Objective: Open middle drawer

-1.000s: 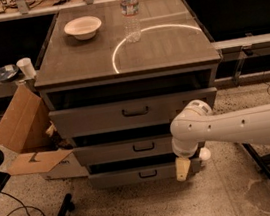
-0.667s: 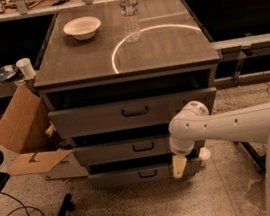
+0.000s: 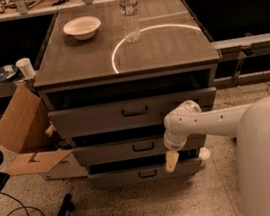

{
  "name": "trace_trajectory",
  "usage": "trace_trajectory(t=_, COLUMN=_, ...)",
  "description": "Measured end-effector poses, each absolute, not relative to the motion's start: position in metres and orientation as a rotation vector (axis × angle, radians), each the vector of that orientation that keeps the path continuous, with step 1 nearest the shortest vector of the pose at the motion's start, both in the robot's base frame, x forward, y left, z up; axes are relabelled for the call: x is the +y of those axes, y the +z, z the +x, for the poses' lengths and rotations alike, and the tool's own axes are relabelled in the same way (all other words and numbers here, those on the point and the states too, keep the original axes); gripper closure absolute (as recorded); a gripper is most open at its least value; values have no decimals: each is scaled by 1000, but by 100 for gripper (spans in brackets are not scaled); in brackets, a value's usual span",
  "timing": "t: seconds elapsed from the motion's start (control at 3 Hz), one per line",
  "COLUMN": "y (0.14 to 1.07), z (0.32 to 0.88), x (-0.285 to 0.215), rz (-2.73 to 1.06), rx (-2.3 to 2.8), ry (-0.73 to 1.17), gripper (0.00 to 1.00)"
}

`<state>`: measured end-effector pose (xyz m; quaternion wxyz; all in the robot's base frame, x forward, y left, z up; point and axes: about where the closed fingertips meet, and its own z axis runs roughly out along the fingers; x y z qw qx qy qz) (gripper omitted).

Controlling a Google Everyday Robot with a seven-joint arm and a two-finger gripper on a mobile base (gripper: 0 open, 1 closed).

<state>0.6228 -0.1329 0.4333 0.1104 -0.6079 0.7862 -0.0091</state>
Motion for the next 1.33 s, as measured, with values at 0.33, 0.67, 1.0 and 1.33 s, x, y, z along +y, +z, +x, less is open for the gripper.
trace_trajectory(t=0.33, y=414, z=641, x=-126, rz=-1762, rx=2329, ry=36, gripper=25)
trace_trajectory(t=0.67, y=407, z=632, x=-130, rz=-1756, rx=2363, ry=65, gripper=48)
trace_trajectory(t=1.0, y=416, z=632, x=-130, rz=-1756, rx=2363, ry=65, gripper=72)
trace_trajectory(t=1.33, y=425, z=632, x=-130, rz=-1755, rx=2363, ry=65, gripper=95)
